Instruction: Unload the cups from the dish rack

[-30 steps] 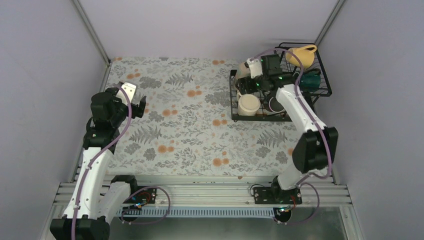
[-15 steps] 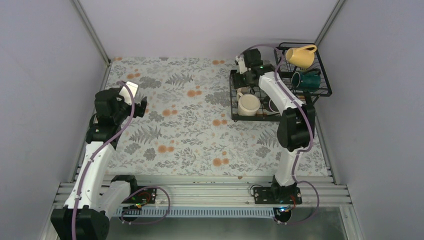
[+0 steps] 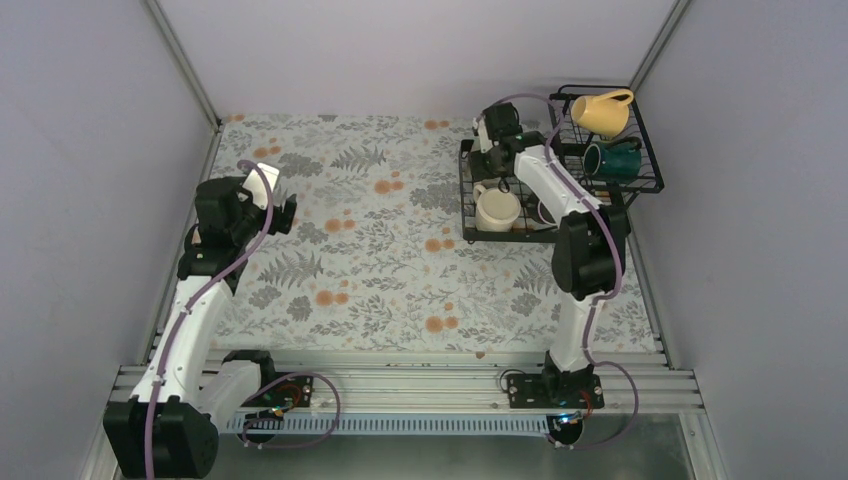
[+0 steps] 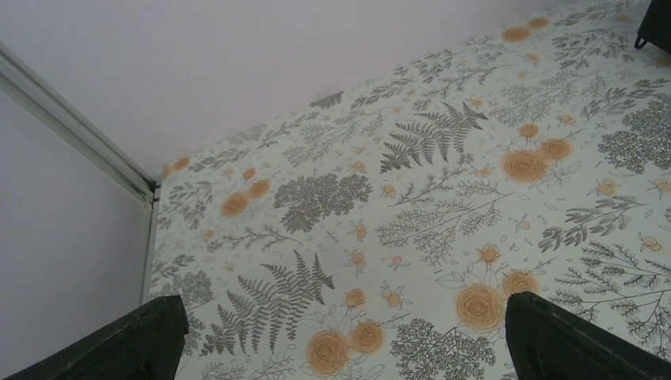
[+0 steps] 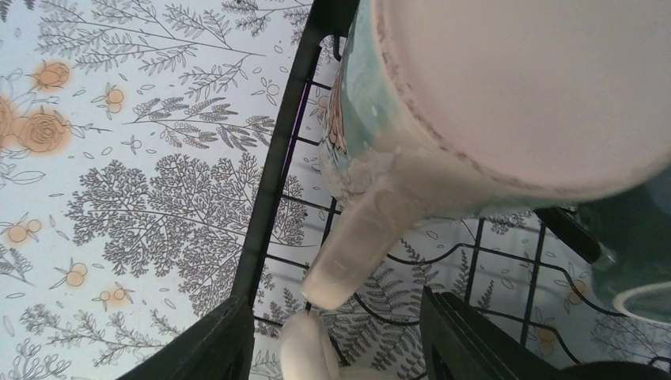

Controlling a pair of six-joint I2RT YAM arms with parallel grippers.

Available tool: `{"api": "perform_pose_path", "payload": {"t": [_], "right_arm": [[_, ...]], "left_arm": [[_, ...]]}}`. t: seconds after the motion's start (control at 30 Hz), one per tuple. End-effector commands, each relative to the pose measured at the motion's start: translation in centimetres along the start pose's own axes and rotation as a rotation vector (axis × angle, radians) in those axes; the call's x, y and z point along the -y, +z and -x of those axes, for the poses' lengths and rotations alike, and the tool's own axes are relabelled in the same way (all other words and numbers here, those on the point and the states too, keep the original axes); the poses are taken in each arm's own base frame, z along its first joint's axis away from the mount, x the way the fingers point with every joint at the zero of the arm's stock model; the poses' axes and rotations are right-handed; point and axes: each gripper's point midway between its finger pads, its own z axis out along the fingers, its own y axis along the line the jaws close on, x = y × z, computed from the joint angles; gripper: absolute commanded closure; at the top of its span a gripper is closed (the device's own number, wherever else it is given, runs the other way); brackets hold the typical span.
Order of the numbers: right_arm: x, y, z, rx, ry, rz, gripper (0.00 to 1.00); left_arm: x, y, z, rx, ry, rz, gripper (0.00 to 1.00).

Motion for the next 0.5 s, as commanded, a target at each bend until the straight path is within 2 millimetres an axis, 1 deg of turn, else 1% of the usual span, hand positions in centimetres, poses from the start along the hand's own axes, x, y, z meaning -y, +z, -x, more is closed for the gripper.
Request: {"api": "perform_pose_path", "payload": {"t": [0.0,0.07,0.2,0.33,0.47], "right_arm": [[0.1,1.9,0.4,-0.015,0.022,-0.017,0.46],[0.0,3.0,0.3,-0.03,0.016,-0.018,0.48],[0.7,4.0,0.9,0.001,0.003,-0.062,0.5],[0.6,4.1,1.4,0.027,0.002,-0.059,0.52],[0.8,4.6,1.4,0.031,0.0,-0.072,0.58]], "left_arm": [[0.1,0.1,0.2,0.02,0.0,-0.004,0.0],[0.0,0.2,0.1,0.013,0.004,0.003,0.0],[-0.2,0.0,-0.1,0.008,0.008,0.021,0.0],[-0.2,-0.4,-0.5,0.006,0.025,0.03,0.0],[-0.3,-0.5,-0.5,0.005,0.031,0.037,0.0]]}}
